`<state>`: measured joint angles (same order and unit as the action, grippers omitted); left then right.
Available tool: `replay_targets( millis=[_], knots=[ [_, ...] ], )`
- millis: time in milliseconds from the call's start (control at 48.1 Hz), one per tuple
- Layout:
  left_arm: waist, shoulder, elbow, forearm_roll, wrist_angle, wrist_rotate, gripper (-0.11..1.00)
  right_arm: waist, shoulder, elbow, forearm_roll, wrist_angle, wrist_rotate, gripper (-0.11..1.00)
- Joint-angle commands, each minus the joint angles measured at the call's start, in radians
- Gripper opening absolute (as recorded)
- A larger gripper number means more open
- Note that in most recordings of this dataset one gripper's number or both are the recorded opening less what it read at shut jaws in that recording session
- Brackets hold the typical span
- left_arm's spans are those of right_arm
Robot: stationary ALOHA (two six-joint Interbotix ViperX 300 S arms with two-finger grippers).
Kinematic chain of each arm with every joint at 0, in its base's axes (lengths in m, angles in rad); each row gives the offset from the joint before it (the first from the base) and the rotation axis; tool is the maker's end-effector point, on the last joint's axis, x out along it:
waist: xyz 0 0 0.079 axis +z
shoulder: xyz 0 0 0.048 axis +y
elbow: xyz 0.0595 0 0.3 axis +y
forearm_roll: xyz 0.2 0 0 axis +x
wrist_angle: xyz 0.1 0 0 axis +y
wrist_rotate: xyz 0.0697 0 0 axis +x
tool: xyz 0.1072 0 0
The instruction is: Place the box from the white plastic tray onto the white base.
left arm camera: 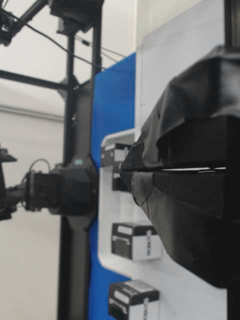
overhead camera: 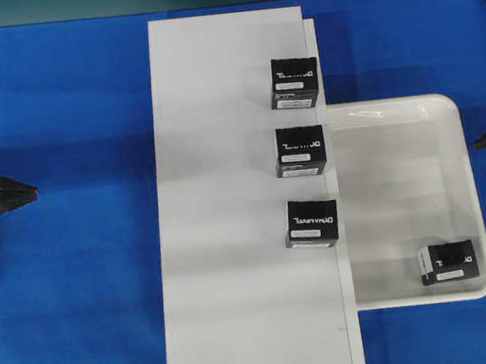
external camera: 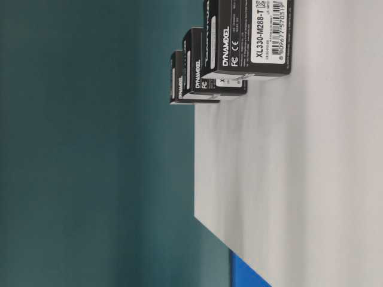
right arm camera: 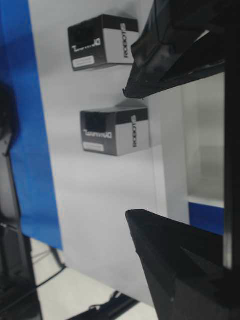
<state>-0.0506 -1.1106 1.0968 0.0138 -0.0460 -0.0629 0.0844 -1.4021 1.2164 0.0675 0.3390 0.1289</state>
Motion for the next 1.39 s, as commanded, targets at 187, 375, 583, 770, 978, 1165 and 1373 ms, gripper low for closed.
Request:
replay_targets(
  millis=[187, 375, 583, 770, 978, 1165, 1373],
  knots=[
    [-0.002, 0.008, -0.025, 0.003, -0.002, -0.002, -0.05, -0.002, -0.003, -0.011, 0.005, -0.052, 0.003, 0.97],
    [-0.002, 0.009, -0.025, 0.002, 0.0, 0.0, -0.05, -0.002, -0.003, -0.008, 0.003, -0.061, 0.002, 0.97],
    [-0.002, 0.008, -0.025, 0.003, -0.003, 0.0, -0.05, -0.006, -0.003, -0.005, 0.011, -0.075, 0.008, 0.97],
    [-0.002, 0.009, -0.025, 0.002, -0.008, 0.0, -0.05, -0.006, 0.0, -0.005, 0.017, -0.081, 0.006, 0.97],
    [-0.002, 0.018, -0.017, 0.002, 0.023, -0.003, -0.05, -0.006, 0.002, 0.02, 0.017, -0.086, 0.006, 0.97],
    [-0.005, 0.023, -0.015, 0.002, 0.023, -0.003, -0.05, -0.006, 0.0, 0.026, 0.015, -0.089, 0.006, 0.97],
    [-0.003, 0.034, -0.015, 0.002, 0.023, -0.003, -0.05, -0.006, 0.002, 0.026, 0.017, -0.084, 0.005, 0.97]
  ],
)
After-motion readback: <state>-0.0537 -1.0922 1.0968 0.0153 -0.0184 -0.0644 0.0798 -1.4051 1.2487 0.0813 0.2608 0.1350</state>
